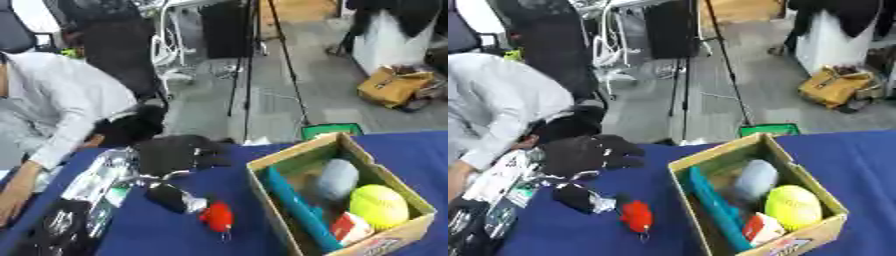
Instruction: Pick up objects on the table and place them in the box.
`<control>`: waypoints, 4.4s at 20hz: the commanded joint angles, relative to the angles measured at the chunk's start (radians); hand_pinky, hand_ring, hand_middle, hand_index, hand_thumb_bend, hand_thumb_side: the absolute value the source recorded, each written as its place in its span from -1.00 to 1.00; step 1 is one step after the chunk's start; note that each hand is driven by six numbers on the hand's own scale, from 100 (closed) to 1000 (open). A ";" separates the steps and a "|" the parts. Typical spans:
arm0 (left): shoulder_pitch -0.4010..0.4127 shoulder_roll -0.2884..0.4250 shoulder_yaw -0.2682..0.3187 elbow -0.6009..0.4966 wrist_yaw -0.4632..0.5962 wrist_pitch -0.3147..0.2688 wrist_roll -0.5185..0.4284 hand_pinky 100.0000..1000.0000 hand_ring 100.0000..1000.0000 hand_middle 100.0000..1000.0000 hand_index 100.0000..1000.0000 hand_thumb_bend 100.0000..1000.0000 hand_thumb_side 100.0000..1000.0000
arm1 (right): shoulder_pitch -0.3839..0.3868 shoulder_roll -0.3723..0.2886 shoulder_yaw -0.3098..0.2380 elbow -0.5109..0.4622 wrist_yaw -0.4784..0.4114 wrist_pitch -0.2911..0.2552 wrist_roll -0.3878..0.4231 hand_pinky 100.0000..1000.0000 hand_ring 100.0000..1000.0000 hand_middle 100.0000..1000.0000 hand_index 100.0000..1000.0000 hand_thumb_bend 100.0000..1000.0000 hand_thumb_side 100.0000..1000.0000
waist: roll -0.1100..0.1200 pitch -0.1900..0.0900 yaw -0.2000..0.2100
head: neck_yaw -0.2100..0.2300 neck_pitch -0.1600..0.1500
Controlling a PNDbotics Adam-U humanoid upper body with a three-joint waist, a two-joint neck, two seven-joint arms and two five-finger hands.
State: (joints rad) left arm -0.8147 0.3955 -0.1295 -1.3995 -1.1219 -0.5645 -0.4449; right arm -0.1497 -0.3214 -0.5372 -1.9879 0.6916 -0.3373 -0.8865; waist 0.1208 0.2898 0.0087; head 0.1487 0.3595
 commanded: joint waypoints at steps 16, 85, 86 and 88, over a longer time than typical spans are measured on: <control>0.232 -0.170 0.092 -0.264 -0.060 0.317 0.093 1.00 1.00 0.95 1.00 -1.00 -0.04 | -0.014 -0.031 -0.006 -0.012 -0.006 -0.011 -0.021 0.39 0.28 0.06 0.08 -1.00 0.14 | 0.001 -0.023 0.015 | 0.054 0.032; -0.212 0.173 -0.108 0.325 -0.323 -0.296 0.393 1.00 1.00 1.00 1.00 0.45 1.00 | -0.006 -0.031 0.014 -0.012 -0.015 -0.035 -0.021 0.38 0.28 0.06 0.07 -1.00 0.16 | -0.008 -0.017 -0.037 | 0.006 -0.001; -0.216 0.172 -0.111 0.333 -0.349 -0.303 0.426 1.00 1.00 1.00 1.00 0.43 1.00 | -0.007 -0.031 0.014 -0.012 -0.015 -0.035 -0.021 0.38 0.28 0.06 0.07 -1.00 0.16 | -0.008 -0.016 -0.037 | 0.007 -0.001; -0.227 0.167 -0.119 0.362 -0.403 -0.316 0.482 1.00 1.00 1.00 1.00 0.43 1.00 | -0.007 -0.031 0.016 -0.012 -0.014 -0.037 -0.021 0.38 0.28 0.06 0.07 -1.00 0.16 | -0.008 -0.015 -0.040 | 0.009 0.000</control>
State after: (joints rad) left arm -1.0150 0.5447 -0.2497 -1.0423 -1.4944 -0.8728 -0.0015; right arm -0.1498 -0.3217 -0.5224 -1.9879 0.6845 -0.3434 -0.8804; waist 0.1212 0.2906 -0.0317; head 0.1534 0.3677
